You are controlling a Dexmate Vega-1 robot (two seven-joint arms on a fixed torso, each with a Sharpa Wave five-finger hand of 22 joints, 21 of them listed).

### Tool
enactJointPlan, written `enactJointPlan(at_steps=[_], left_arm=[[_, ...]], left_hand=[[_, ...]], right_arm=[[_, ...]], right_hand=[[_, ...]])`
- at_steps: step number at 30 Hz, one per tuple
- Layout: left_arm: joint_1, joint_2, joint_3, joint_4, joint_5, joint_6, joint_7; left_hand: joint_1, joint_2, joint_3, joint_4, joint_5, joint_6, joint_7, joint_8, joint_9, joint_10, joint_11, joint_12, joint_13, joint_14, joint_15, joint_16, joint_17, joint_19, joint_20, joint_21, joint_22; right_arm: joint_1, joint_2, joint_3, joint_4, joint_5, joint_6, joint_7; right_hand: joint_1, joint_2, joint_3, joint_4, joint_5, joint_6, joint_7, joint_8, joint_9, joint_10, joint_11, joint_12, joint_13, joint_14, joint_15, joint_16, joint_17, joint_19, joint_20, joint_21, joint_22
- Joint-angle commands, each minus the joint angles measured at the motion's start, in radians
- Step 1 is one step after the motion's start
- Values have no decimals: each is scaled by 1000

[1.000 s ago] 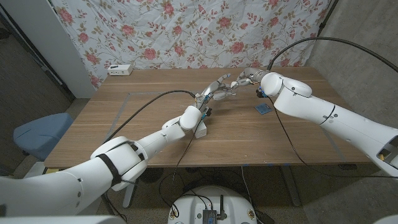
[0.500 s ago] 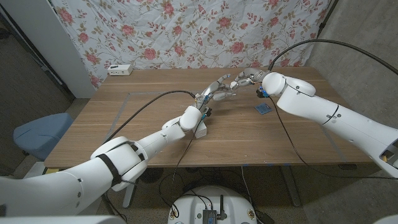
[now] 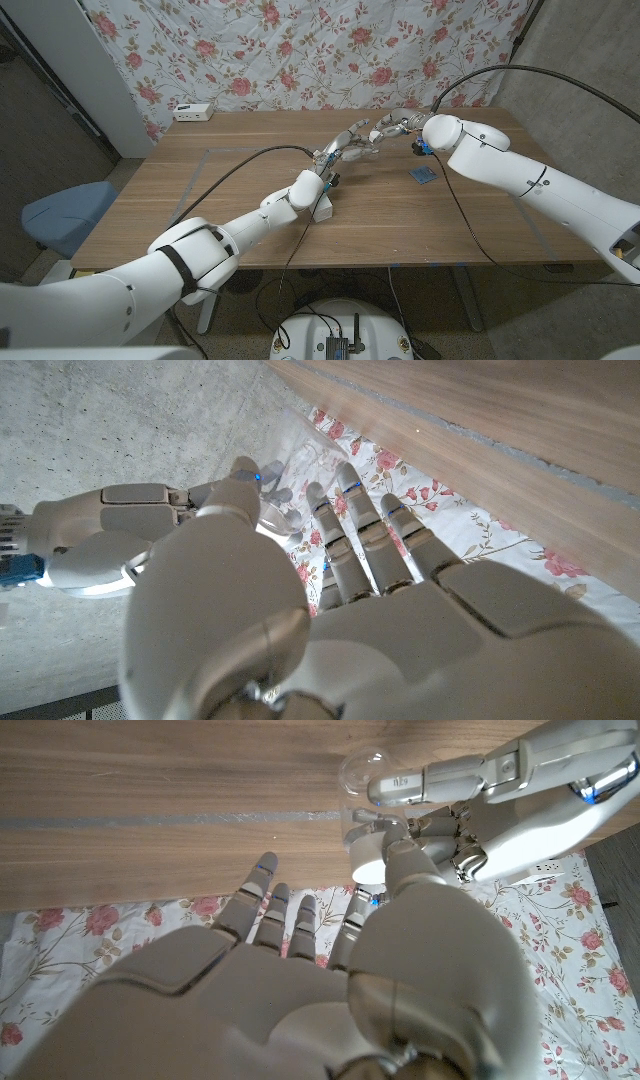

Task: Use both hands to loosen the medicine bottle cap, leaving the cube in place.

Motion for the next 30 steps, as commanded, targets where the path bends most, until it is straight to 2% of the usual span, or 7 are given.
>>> enactJointPlan(at_steps=[1,7,12,18,30], left_arm=[[-17,-15,8,40,-7,-14,-1],[-19,-17,11,43,-9,-11,0],[-25,-23,14,58,-11,-15,-1],[-37,-34,19,85,-14,-24,-1],[-46,-42,27,110,-20,-34,2]], left_hand=[[-3,3,10,1,3,8,-3,2,1,16,-4,5,6,9,-90,-2,0,1,-9,0,3],[-5,3,11,2,3,7,-3,2,1,16,-4,4,6,10,-88,-2,0,1,-8,0,3],[-5,2,13,1,3,8,-3,2,2,16,-3,4,6,10,-89,-2,0,1,-10,1,3],[-5,3,14,1,3,8,-2,1,2,17,-4,4,6,10,-89,-2,0,0,-9,0,3],[-3,4,17,-1,3,8,-4,1,2,18,-4,4,6,10,-93,-3,0,0,-10,1,3]], right_arm=[[5,-4,16,26,36,43,26],[7,-5,20,39,53,58,42],[7,-6,23,43,62,61,48],[-2,-10,35,46,77,77,46],[-8,-14,47,49,96,95,47]], right_hand=[[27,5,18,-2,7,12,-30,-6,0,-3,-12,-1,2,-7,-2,0,5,-1,-7,-1,5],[42,6,28,-2,10,-4,-33,-17,-2,-14,-7,-4,2,-15,-1,-2,6,-5,-6,-1,5],[52,-3,31,-2,11,-27,-23,-31,-5,-24,4,-5,2,-19,5,-2,5,-6,-2,-1,5],[54,-21,27,-2,8,-56,-11,-48,-8,-30,12,-4,2,-23,12,-4,3,-8,5,0,5],[49,-46,14,2,2,-104,-4,-77,-14,-47,24,-5,2,-32,24,-7,0,-14,15,-1,5]])
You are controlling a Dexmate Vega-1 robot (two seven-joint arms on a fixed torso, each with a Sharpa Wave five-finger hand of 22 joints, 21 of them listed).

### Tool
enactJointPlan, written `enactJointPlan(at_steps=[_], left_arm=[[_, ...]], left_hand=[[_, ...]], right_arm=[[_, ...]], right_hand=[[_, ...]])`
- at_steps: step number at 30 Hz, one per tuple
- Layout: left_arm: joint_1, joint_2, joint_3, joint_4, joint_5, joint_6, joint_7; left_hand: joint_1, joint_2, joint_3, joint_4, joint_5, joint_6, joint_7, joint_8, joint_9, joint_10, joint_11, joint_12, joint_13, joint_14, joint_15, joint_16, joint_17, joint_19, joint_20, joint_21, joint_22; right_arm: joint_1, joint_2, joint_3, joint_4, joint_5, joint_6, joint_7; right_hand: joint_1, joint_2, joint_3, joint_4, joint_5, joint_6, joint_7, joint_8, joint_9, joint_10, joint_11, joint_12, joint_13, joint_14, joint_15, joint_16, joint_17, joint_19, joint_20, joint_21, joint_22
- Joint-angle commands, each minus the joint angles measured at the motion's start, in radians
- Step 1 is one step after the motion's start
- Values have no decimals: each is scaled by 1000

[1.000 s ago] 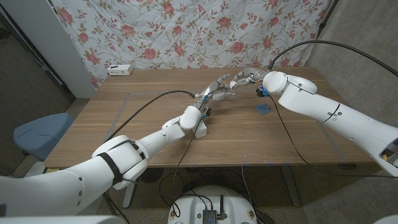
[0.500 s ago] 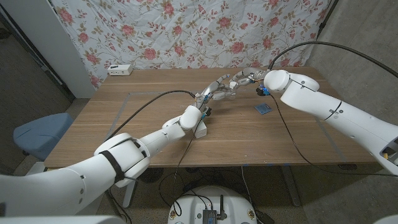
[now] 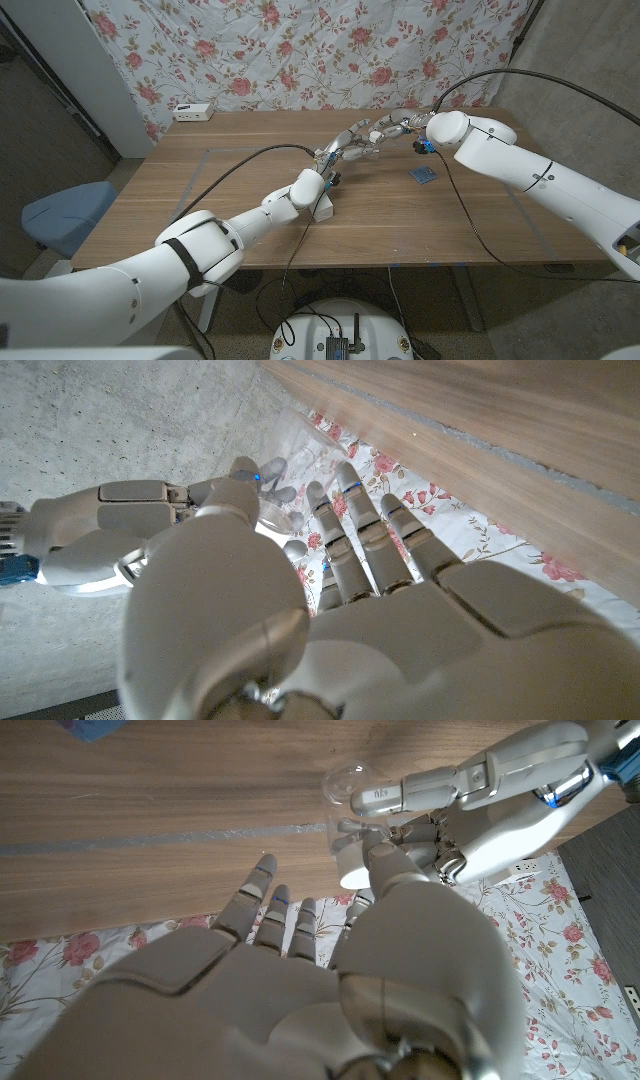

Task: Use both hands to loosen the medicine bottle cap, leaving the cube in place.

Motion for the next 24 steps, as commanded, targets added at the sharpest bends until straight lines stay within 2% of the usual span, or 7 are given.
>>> enactJointPlan(at_steps=[1,8,12,16,19,21,24], left_arm=[[-11,-9,8,28,-7,-11,4],[-11,-8,11,29,-8,-14,7],[-8,-5,11,20,-8,-12,7],[-4,-1,11,9,-5,-9,9],[0,3,10,-2,-4,-5,10],[2,5,9,-8,-3,-4,10],[6,9,8,-20,0,1,11]], left_hand=[[5,12,7,1,3,8,-5,1,2,18,-4,3,5,8,-94,-3,0,0,-10,0,3],[5,12,8,1,3,7,-12,0,2,19,-3,3,5,9,-94,-2,0,-1,-11,0,3],[5,12,9,1,3,7,-14,0,2,19,-4,3,5,9,-94,-2,0,-2,-12,0,3],[4,12,9,1,3,8,-13,1,2,18,-4,3,5,10,-92,-2,1,-2,-11,0,3],[4,12,10,1,3,8,-13,1,2,20,-4,4,5,10,-93,-2,1,-3,-12,0,3],[4,12,10,0,3,9,-14,1,2,21,-4,4,5,10,-94,-2,1,-3,-12,0,3],[5,12,10,0,3,9,-14,1,2,21,-5,3,5,11,-95,-2,1,-3,-12,0,3]], right_arm=[[-7,-5,14,5,22,20,5],[-2,-11,12,6,27,32,20],[-6,-13,16,2,29,35,18],[-17,-15,23,-6,28,40,4],[-23,-16,27,-13,29,35,-4],[-26,-17,28,-16,28,35,-8],[-28,-17,29,-19,26,31,-13]], right_hand=[[0,-13,-9,1,-8,-19,4,-14,1,-7,5,-1,2,-5,8,-3,-1,0,11,-1,5],[-32,-40,-34,16,-17,-66,16,-43,-4,-23,16,-1,3,-15,21,-5,-1,-7,19,-2,5],[-52,-52,-47,23,-21,-76,24,-50,-6,-32,22,-2,3,-19,25,-6,-1,-7,24,-1,5],[-79,-67,-64,32,-25,-85,43,-57,-7,-35,27,0,3,-19,29,-5,0,-6,28,0,5],[-138,-83,-93,56,-26,-81,75,-58,-7,-32,36,5,3,-20,31,-3,3,-7,31,1,6],[-156,-85,-101,63,-25,-86,94,-61,-7,-33,37,6,4,-22,34,-2,4,-9,31,1,6],[-178,-89,-112,71,-25,-92,108,-64,-6,-34,41,6,4,-22,37,-2,4,-12,33,0,6]])
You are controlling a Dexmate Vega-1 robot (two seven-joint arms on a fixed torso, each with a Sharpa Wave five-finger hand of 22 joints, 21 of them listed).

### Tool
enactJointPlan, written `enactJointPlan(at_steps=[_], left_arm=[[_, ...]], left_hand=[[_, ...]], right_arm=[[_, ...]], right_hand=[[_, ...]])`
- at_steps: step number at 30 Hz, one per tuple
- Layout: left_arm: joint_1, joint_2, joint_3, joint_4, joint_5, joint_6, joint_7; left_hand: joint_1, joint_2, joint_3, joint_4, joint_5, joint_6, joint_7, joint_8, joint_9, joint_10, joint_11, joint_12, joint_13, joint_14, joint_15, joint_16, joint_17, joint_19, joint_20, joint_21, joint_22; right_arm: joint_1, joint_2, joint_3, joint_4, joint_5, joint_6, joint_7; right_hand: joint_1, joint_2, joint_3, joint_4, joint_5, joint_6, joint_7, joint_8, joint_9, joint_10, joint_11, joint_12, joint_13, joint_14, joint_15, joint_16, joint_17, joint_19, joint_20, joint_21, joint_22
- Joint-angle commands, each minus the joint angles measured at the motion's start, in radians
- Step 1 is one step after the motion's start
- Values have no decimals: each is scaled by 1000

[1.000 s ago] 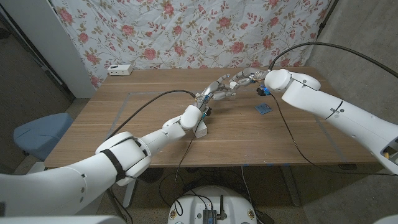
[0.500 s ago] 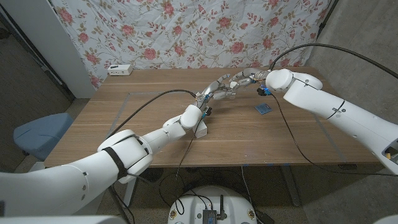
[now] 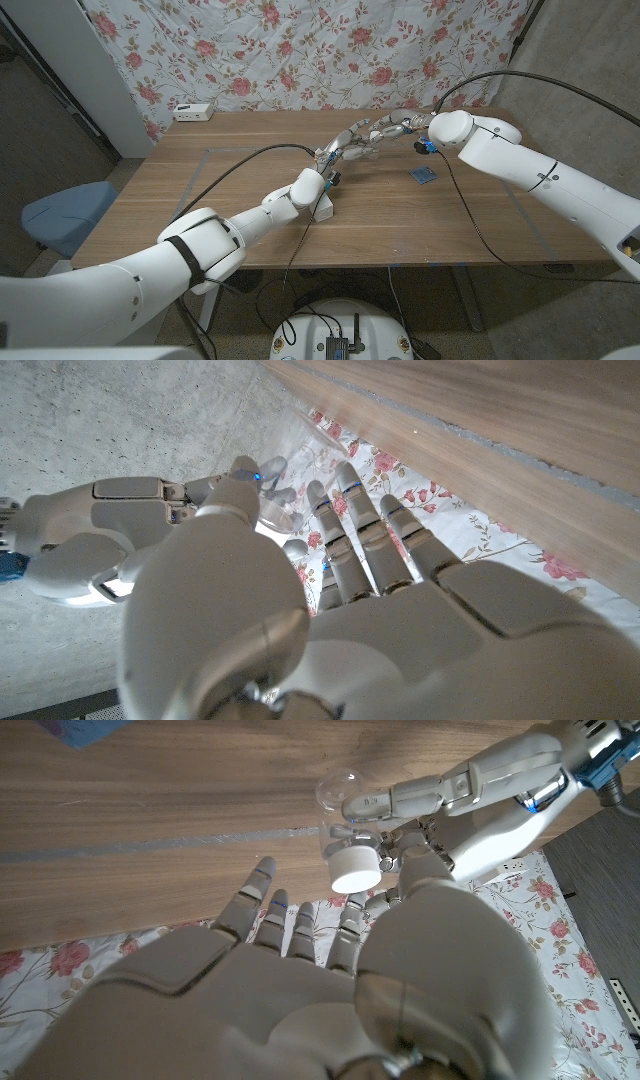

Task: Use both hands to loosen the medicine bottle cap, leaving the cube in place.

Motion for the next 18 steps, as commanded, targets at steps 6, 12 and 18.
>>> enactJointPlan(at_steps=[6,12,18], left_arm=[[25,21,-5,-64,11,25,4],[37,32,-9,-97,16,43,1],[46,39,-14,-120,20,56,-1]], left_hand=[[-1,8,11,1,2,4,-8,1,2,16,-9,8,6,11,-94,-1,1,1,-7,0,3],[-2,7,11,1,2,4,-9,1,2,16,-10,7,6,11,-93,-2,1,1,-7,0,3],[-1,6,12,0,2,6,-8,1,2,16,-10,7,6,11,-95,-2,1,1,-8,0,3]], right_arm=[[-8,-7,-6,-27,-24,-23,-25],[-4,-8,-16,-42,-49,-51,-35],[2,-12,-29,-63,-73,-90,-37]], right_hand=[[-40,-12,-21,11,1,-13,28,-8,3,2,17,7,4,1,8,2,6,-3,6,0,6],[-58,-24,-32,14,3,-8,45,-6,4,3,18,8,4,2,10,2,5,-3,7,1,6],[-72,-34,-41,14,4,3,62,0,5,5,20,9,5,4,12,3,5,-2,10,2,6]])
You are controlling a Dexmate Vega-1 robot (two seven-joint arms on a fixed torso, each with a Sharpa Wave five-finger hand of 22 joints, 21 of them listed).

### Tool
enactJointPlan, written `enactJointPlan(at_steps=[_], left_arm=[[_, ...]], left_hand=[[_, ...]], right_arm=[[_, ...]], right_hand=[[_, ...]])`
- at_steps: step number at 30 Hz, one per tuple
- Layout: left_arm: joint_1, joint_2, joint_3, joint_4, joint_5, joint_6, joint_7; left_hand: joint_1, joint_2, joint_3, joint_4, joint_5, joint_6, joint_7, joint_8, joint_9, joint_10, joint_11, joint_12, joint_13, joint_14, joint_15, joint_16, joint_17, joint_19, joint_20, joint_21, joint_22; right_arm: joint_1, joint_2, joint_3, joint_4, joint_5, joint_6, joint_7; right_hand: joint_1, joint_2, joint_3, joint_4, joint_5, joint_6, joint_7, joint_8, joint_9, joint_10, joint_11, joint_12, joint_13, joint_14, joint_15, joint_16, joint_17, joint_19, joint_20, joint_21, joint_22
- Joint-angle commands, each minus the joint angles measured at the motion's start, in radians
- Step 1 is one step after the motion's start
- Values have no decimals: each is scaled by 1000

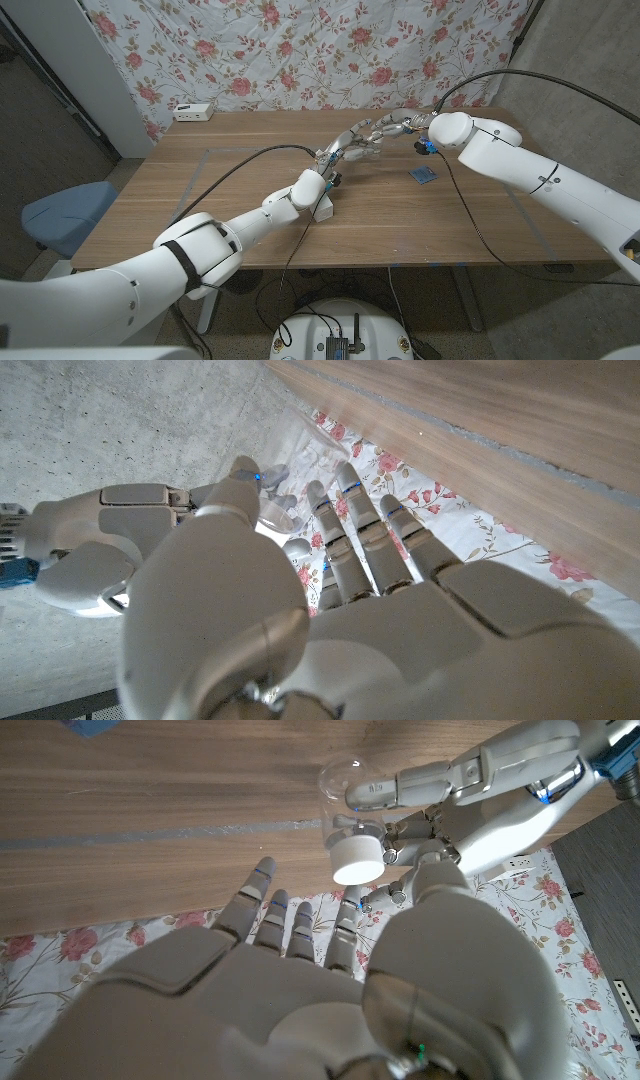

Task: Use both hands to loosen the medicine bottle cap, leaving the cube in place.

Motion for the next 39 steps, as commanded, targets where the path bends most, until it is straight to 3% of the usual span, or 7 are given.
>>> enactJointPlan(at_steps=[1,5,7,12,25,39], left_arm=[[20,16,-10,-53,8,29,-5],[22,16,-11,-56,8,31,-10],[23,16,-12,-56,10,31,-10],[25,19,-14,-60,11,31,-11],[31,22,-20,-64,13,30,-8],[9,4,-15,-8,9,4,-9]], left_hand=[[-1,7,7,-4,8,5,-7,2,2,16,-10,3,4,11,-95,-2,1,1,-9,0,3],[-1,7,8,-4,8,8,-6,3,2,16,-10,3,4,11,-95,-2,1,0,-8,0,3],[-2,6,8,-4,7,8,-5,3,2,15,-9,3,4,11,-94,-2,1,0,-8,0,3],[-3,6,8,-3,7,9,-5,3,2,15,-9,2,4,10,-94,-2,1,0,-8,0,3],[-4,5,9,-3,7,17,-8,4,2,16,-10,2,4,10,-94,-2,1,-1,-8,0,3],[-6,4,9,-3,7,22,-10,4,2,19,-9,3,4,10,-93,-2,1,-1,-8,0,3]], right_arm=[[13,-7,-28,-38,-49,-69,-10],[24,-11,-44,-53,-71,-104,-6],[28,-12,-50,-60,-79,-122,-5],[27,-15,-55,-69,-91,-133,-14],[53,0,-93,-64,-132,-177,-12],[66,18,-109,-40,-146,-170,-13]], right_hand=[[-11,-7,-11,-1,5,11,15,7,3,8,6,5,5,3,10,3,2,2,8,2,1],[-18,-14,-16,-1,6,15,20,10,4,8,8,6,5,4,13,2,1,6,15,3,1],[-29,-23,-23,-2,8,18,27,11,7,9,10,6,5,3,16,2,0,20,45,8,1],[-35,-26,-27,-5,10,32,43,18,9,12,16,7,5,9,21,4,-1,39,71,13,1],[-12,-30,-17,-28,13,73,43,35,13,32,22,13,5,26,24,8,-5,69,86,17,2],[2,-35,-11,-44,14,123,37,58,20,47,20,15,6,40,23,10,-7,85,89,16,2]])
